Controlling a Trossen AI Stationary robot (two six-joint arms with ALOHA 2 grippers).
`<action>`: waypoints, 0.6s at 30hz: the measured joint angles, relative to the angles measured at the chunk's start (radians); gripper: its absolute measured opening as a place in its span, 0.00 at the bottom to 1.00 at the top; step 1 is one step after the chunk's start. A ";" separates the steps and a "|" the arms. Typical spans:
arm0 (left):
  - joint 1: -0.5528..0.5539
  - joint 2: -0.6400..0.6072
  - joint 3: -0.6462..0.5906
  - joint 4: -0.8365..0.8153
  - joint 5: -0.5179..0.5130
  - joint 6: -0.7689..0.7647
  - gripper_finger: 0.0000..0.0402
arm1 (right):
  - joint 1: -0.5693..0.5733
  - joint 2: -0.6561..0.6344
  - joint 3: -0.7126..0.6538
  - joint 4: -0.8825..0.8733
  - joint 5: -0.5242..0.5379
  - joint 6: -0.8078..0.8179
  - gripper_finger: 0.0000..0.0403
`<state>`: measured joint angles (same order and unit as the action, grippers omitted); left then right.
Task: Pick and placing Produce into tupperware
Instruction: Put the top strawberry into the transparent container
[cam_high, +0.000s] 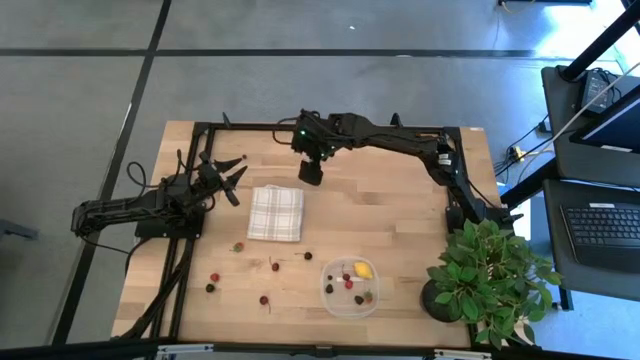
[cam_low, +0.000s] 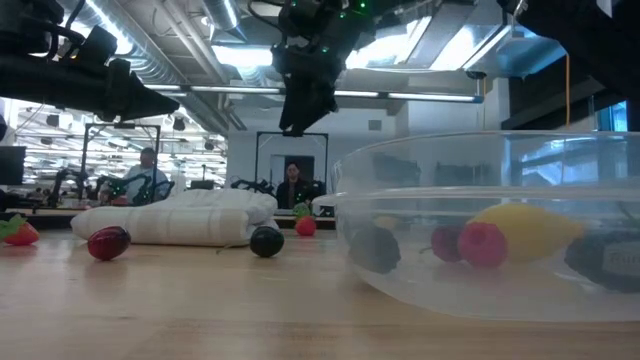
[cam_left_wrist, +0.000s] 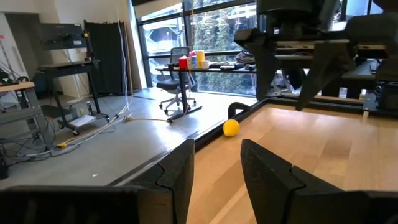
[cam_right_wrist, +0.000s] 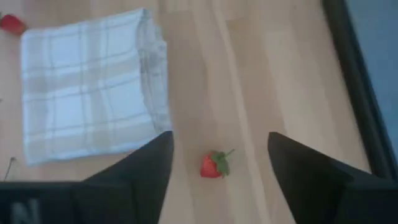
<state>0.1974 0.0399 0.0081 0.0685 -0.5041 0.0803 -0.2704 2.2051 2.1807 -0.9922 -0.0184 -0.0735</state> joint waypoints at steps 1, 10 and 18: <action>0.000 0.000 0.000 0.000 0.000 0.000 0.31 | -0.001 0.000 0.000 0.007 0.001 0.018 0.69; 0.000 0.000 0.000 0.000 0.000 0.000 0.31 | -0.017 0.011 0.001 0.046 0.034 0.335 0.74; 0.000 0.000 0.000 0.000 0.000 0.000 0.31 | -0.042 0.079 0.001 0.032 0.032 0.376 0.74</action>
<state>0.1974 0.0401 0.0082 0.0685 -0.5041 0.0807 -0.3124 2.2844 2.1815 -0.9604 0.0132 0.3027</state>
